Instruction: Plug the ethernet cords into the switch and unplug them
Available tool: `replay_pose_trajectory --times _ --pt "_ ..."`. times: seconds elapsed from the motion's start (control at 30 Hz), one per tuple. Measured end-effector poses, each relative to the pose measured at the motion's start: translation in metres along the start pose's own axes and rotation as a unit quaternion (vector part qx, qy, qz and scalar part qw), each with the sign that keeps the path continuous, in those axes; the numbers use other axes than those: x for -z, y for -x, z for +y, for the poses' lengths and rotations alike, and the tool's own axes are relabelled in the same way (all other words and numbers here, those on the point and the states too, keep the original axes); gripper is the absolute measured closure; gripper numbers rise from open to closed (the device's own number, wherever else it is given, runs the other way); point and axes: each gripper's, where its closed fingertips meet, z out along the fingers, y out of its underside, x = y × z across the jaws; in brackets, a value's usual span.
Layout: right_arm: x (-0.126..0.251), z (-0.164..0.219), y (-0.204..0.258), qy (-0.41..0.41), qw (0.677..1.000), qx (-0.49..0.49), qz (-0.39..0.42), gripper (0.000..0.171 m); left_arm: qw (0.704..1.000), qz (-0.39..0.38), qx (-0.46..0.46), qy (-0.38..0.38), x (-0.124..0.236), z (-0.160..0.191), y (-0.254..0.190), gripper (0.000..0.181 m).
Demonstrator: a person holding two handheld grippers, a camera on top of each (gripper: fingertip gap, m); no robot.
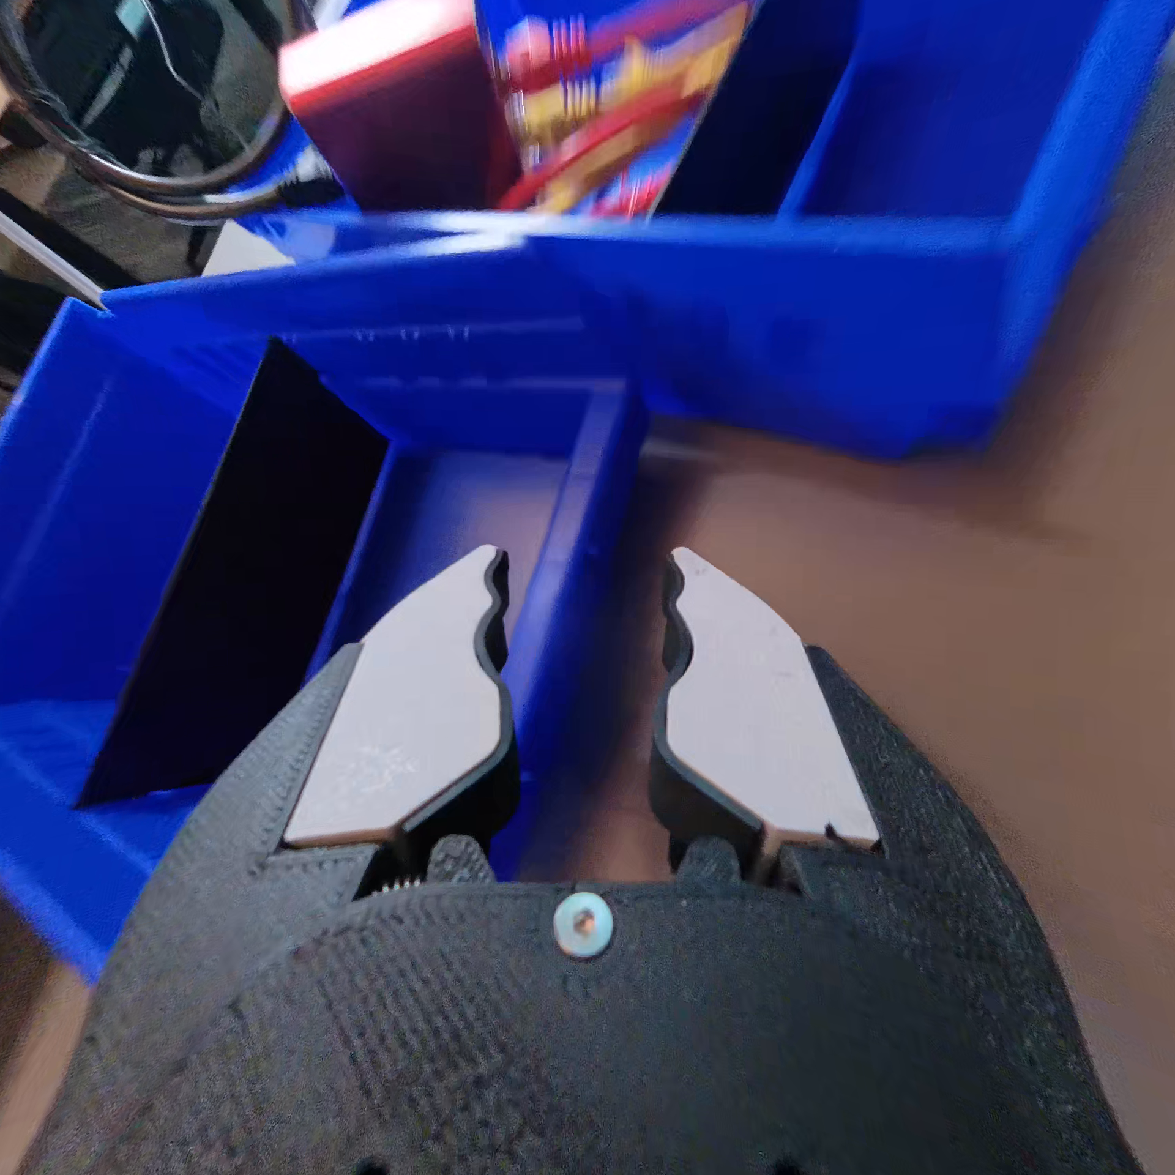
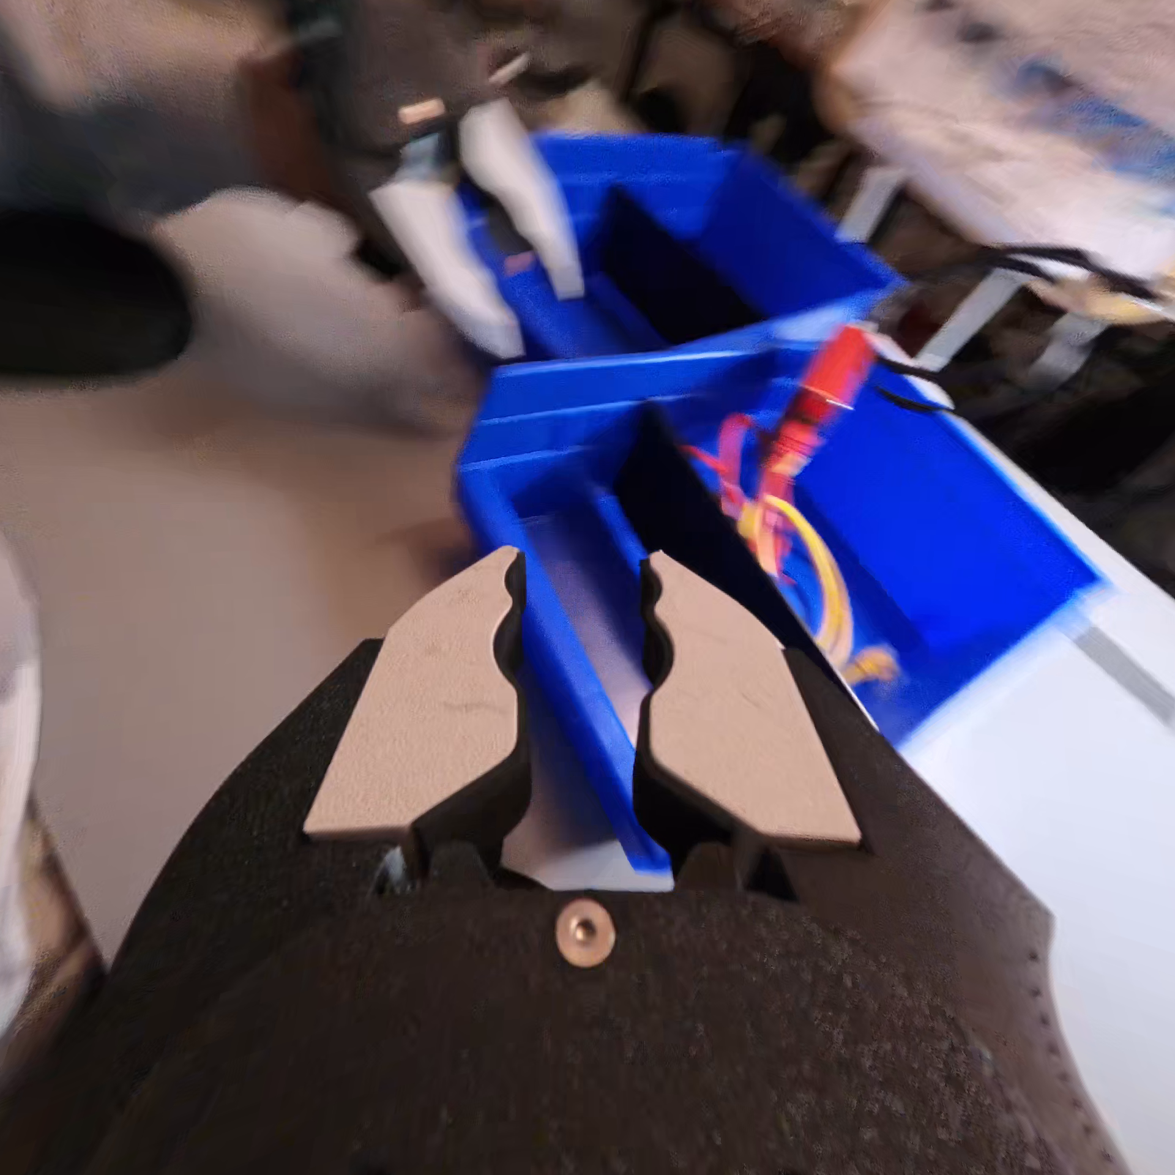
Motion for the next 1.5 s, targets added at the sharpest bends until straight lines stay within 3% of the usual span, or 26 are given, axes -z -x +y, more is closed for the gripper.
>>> replay_pose_trajectory --times 0.07,0.17,0.27,0.33,0.47,0.57,0.77,0.93,1.07,1.23,1.37,1.5 --pt "0.031 0.015 -0.04 -0.043 0.989 -0.077 0.119 0.137 0.991 0.047 0.099 -0.075 0.017 -0.019 -0.025 0.132" --pt "0.052 0.052 -0.071 -0.046 0.96 -0.136 0.24 0.119 0.967 0.081 0.204 -0.132 0.025 -0.041 -0.059 0.128" --pt "0.031 0.073 -0.071 -0.016 0.955 -0.18 0.236 0.104 0.958 0.058 0.246 -0.135 0.008 -0.054 -0.081 0.123" --pt "0.019 0.084 -0.079 0.012 0.949 -0.19 0.252 0.103 0.957 0.02 0.261 -0.125 -0.009 -0.06 -0.083 0.12" --pt "0.002 0.1 -0.079 0.046 0.943 -0.216 0.25 0.116 0.95 -0.053 0.293 -0.095 -0.036 -0.063 -0.078 0.119" --pt "0.003 0.097 -0.081 0.036 0.94 -0.209 0.266 0.136 0.937 -0.112 0.313 -0.109 -0.045 -0.061 -0.062 0.142" --pt "0.014 0.097 -0.09 0.027 0.93 -0.211 0.301 0.157 0.925 -0.143 0.33 -0.121 -0.048 -0.066 -0.052 0.157" --pt "0.039 0.063 -0.1 -0.02 0.922 -0.175 0.345 0.162 0.928 -0.145 0.307 -0.154 -0.032 -0.089 -0.047 0.159" --pt "0.063 0.003 -0.106 -0.072 0.919 -0.141 0.36 0.165 0.917 -0.142 0.308 -0.209 0.008 -0.12 -0.032 0.158" --pt "0.075 -0.066 -0.101 -0.134 0.92 -0.12 0.349 0.165 0.907 -0.196 0.272 -0.254 0.069 -0.143 -0.007 0.165" --pt "0.058 -0.12 -0.081 -0.195 0.924 -0.113 0.308 0.163 0.894 -0.266 0.249 -0.261 0.126 -0.135 0.017 0.168" --pt "0.011 -0.168 -0.052 -0.241 0.933 -0.106 0.245 0.162 0.873 -0.342 0.241 -0.25 0.19 -0.1 0.04 0.171"
